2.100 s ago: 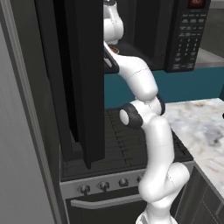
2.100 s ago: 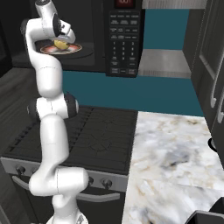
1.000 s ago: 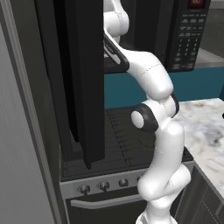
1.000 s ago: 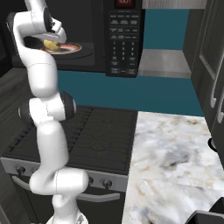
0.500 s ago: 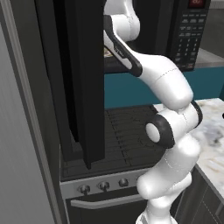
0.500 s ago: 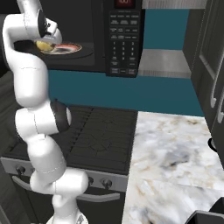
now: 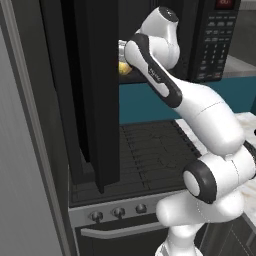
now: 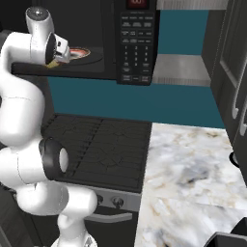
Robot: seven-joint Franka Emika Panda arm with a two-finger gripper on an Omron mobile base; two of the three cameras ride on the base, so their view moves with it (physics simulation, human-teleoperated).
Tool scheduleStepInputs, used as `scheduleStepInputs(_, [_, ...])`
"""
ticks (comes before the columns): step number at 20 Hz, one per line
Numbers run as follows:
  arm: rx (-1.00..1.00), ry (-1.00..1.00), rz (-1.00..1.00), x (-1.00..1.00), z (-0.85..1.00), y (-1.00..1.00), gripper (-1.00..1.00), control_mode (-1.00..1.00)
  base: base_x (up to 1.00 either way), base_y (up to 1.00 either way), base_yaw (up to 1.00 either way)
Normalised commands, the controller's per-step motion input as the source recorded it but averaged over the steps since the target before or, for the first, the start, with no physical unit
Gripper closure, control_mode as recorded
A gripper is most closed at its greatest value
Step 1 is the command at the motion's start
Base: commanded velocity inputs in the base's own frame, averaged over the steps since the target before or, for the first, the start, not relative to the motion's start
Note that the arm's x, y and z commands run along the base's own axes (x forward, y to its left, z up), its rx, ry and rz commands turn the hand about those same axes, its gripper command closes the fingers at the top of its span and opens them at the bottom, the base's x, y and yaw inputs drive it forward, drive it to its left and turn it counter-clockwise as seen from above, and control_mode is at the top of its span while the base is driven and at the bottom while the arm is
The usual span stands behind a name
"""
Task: Retrieve the reheated potato from the microwave, then place the potato, cheese, and condiment on the cutting board.
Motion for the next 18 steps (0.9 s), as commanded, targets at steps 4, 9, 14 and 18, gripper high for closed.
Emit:
scheduleStepInputs(4, [0.04,0.0,0.06,-0.69,0.04,-0.2,1.0,-1.0,0.0,0.0,0.0])
scheduleStepInputs(9, [0.0,0.0,0.06,-0.77,-0.08,-0.15,1.0,-1.0,0.0,0.0,0.0])
scheduleStepInputs(14, [-0.01,0.05,0.06,-0.55,-0.24,-0.16,1.0,-1.0,0.0,0.0,0.0])
scheduleStepInputs(18, [-0.11,0.13,0.08,-0.24,-0.46,-0.14,1.0,-1.0,0.0,0.0,0.0])
